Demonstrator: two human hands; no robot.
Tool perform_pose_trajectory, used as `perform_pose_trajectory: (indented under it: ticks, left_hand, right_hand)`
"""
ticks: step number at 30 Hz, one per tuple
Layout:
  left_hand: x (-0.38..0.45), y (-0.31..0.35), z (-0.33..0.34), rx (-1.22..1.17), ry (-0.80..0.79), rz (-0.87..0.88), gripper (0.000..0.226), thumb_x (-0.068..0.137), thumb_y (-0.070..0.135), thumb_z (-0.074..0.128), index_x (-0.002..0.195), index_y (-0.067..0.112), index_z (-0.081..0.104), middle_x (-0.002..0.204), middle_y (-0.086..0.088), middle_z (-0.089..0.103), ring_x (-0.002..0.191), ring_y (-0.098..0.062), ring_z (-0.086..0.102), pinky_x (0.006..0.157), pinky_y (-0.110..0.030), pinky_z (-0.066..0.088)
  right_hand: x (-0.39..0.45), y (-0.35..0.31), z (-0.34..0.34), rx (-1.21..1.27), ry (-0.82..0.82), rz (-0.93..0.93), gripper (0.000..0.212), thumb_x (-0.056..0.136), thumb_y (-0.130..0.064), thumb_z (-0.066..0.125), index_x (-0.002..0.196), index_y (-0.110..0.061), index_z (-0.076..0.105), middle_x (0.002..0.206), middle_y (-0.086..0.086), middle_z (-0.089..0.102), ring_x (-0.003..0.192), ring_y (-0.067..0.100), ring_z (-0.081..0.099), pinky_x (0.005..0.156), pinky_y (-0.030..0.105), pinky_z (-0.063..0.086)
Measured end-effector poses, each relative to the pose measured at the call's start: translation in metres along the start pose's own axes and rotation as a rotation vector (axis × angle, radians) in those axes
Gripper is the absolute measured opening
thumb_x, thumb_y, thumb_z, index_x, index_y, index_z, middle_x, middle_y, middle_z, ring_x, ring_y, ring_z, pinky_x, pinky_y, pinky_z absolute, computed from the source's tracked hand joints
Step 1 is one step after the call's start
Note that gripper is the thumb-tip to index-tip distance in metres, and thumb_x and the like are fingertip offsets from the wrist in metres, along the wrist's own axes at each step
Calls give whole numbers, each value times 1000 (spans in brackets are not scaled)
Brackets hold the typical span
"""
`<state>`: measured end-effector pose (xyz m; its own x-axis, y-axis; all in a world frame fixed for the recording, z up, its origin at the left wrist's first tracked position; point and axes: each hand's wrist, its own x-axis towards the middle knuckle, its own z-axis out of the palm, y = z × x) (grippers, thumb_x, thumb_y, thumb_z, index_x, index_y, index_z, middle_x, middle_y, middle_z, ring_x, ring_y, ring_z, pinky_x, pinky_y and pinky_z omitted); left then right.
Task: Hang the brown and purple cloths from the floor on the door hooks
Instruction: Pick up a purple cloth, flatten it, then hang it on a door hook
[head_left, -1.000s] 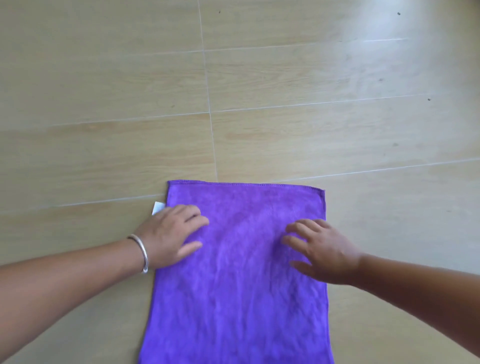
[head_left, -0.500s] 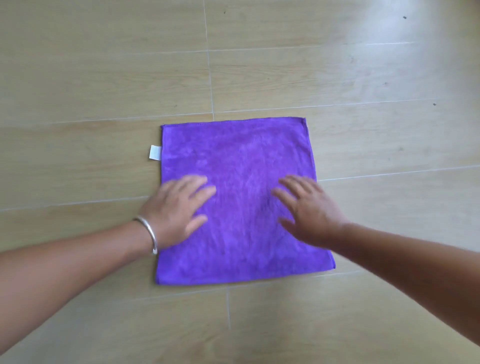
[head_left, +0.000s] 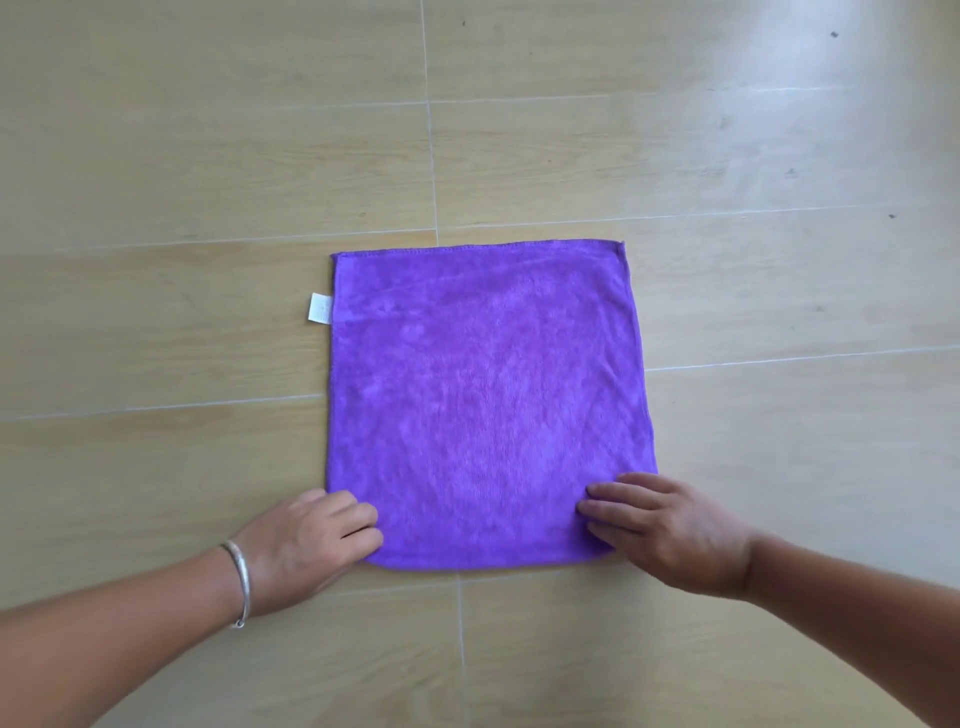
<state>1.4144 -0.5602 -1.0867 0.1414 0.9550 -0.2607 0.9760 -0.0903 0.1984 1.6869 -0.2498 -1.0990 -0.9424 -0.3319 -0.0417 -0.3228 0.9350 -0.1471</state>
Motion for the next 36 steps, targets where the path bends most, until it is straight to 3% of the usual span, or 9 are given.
perform_pose_trajectory:
  ticks: [4, 9, 16, 18, 20, 22, 25, 32, 36]
  left_hand:
    - [-12, 8, -40, -62, 75, -194, 24, 74, 23, 45, 73, 23, 69, 68, 7, 63, 59, -17, 63, 49, -20, 48]
    - [-43, 23, -152, -214, 299, -425, 28, 77, 26, 43, 84, 24, 70, 72, 4, 70, 56, -17, 66, 44, -21, 49]
    - [-100, 23, -377, -154, 371, -588, 34, 85, 35, 39, 81, 24, 71, 69, 5, 66, 55, -21, 63, 45, -23, 43]
    - [-119, 30, -449, -139, 391, -614, 32, 86, 35, 41, 82, 23, 71, 69, 5, 65, 57, -22, 63, 46, -24, 44]
    - [-142, 40, -526, -165, 390, -665, 22, 86, 29, 52, 87, 21, 72, 72, 3, 66, 60, -25, 64, 49, -27, 45]
    - [-171, 56, -598, -205, 385, -677, 12, 85, 18, 62, 92, 19, 73, 77, 0, 68, 66, -26, 65, 53, -31, 48]
    - [-213, 79, -693, -179, 438, -606, 13, 82, 13, 65, 91, 18, 72, 77, 2, 68, 64, -23, 65, 52, -28, 46]
    - [-305, 103, -882, 87, 577, -399, 20, 82, 19, 52, 95, 34, 49, 80, 18, 65, 58, -12, 60, 50, -18, 43]
    - [-339, 90, -970, 317, 512, -357, 37, 75, -3, 55, 91, 30, 60, 109, 19, 61, 69, -14, 59, 61, -22, 43]
  right_hand:
    - [10, -22, -42, 57, 70, 275, 25, 86, -15, 54, 98, -16, 75, 103, 1, 71, 97, 23, 69, 81, 33, 56]
    - [30, -33, -166, 153, 194, 667, 23, 73, -3, 79, 94, -12, 72, 79, 5, 58, 66, 28, 58, 58, 33, 52]
    - [53, -31, -418, 133, 142, 634, 12, 78, -12, 79, 84, -9, 69, 64, 2, 62, 58, 28, 61, 47, 32, 50]
    - [57, -40, -496, 101, 138, 595, 5, 88, -14, 66, 88, -9, 68, 65, 2, 63, 60, 28, 62, 48, 32, 50]
    - [61, -53, -577, 62, 82, 583, 28, 96, -21, 41, 95, -10, 67, 70, 3, 66, 66, 29, 64, 52, 34, 50]
    - [61, -72, -652, 21, -17, 565, 31, 99, -24, 33, 107, -14, 61, 79, 1, 67, 77, 28, 64, 58, 34, 48]
    - [62, -97, -749, -29, -102, 561, 18, 99, -21, 37, 115, -23, 47, 87, -4, 65, 79, 24, 61, 64, 34, 47]
    - [83, -135, -944, -139, -60, 385, 41, 88, -10, 42, 121, -30, 54, 109, -5, 62, 92, 26, 62, 73, 33, 48]
    - [112, -141, -1042, -262, 61, 349, 38, 90, -7, 45, 119, -28, 60, 115, -8, 61, 98, 21, 62, 76, 32, 48]
